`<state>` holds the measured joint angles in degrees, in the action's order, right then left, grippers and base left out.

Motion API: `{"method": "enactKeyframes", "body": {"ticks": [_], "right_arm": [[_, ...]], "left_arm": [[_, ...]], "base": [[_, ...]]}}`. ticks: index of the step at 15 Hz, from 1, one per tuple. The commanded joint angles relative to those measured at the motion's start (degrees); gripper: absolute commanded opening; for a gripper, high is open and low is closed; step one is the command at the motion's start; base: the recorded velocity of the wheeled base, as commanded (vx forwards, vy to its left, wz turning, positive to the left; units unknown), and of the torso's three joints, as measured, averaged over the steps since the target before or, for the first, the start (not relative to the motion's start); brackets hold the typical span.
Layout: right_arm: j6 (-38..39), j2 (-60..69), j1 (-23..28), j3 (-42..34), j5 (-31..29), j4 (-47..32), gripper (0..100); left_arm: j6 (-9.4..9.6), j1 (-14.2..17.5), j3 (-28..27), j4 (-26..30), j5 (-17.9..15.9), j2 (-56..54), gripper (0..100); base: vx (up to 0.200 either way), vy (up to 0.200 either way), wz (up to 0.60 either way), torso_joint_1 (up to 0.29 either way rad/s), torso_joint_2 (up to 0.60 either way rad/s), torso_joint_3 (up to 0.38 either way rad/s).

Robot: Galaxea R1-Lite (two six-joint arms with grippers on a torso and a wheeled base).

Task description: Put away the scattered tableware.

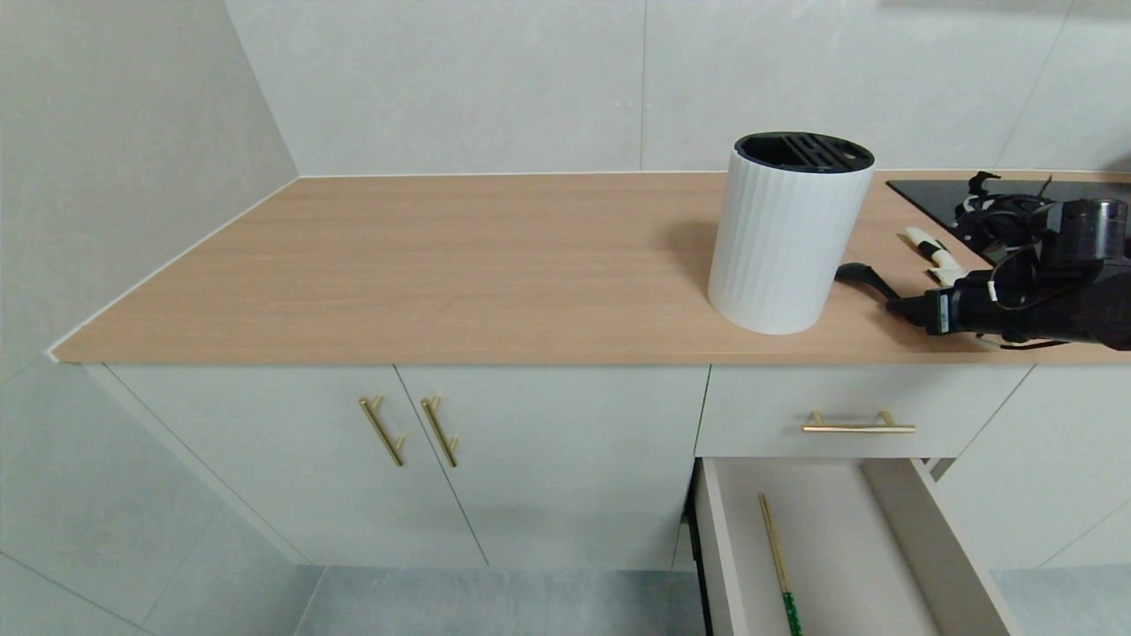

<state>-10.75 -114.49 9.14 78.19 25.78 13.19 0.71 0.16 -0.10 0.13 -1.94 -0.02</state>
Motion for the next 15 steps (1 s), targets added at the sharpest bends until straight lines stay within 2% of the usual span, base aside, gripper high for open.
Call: {"method": "enactKeyframes", "body": {"ticks": [1, 3, 6, 9, 13, 15], "right_arm": [[7.0, 5.8, -0.8, -1.9, -3.2, -1.1, 0], [12.5, 12.8, -2.3, -7.8, -6.2, -1.2, 0], [14.5, 23.4, -2.8, -19.0, -9.4, -1.9, 0], [13.4, 39.6, -3.3, -34.9, -9.7, -2.1, 0], [8.8, 49.0, -5.5, -47.0, -10.2, -1.9, 0], [6.1, 48.5, -5.6, -48.9, -10.3, -1.8, 0]], "left_arm": [[0.00, 0.0, 0.0, 0.0, 0.0, 0.0, 100], [0.00, 0.0, 0.0, 0.0, 0.0, 0.0, 100], [0.00, 0.0, 0.0, 0.0, 0.0, 0.0, 100], [0.00, 0.0, 0.0, 0.0, 0.0, 0.0, 100], [0.00, 0.0, 0.0, 0.0, 0.0, 0.0, 100], [0.00, 0.0, 0.0, 0.0, 0.0, 0.0, 100]], "base": [[0.000, 0.000, 0.00, 0.000, 0.00, 0.000], [0.000, 0.000, 0.00, 0.000, 0.00, 0.000], [0.000, 0.000, 0.00, 0.000, 0.00, 0.000], [0.000, 0.000, 0.00, 0.000, 0.00, 0.000], [0.000, 0.000, 0.00, 0.000, 0.00, 0.000], [0.000, 0.000, 0.00, 0.000, 0.00, 0.000]]}}
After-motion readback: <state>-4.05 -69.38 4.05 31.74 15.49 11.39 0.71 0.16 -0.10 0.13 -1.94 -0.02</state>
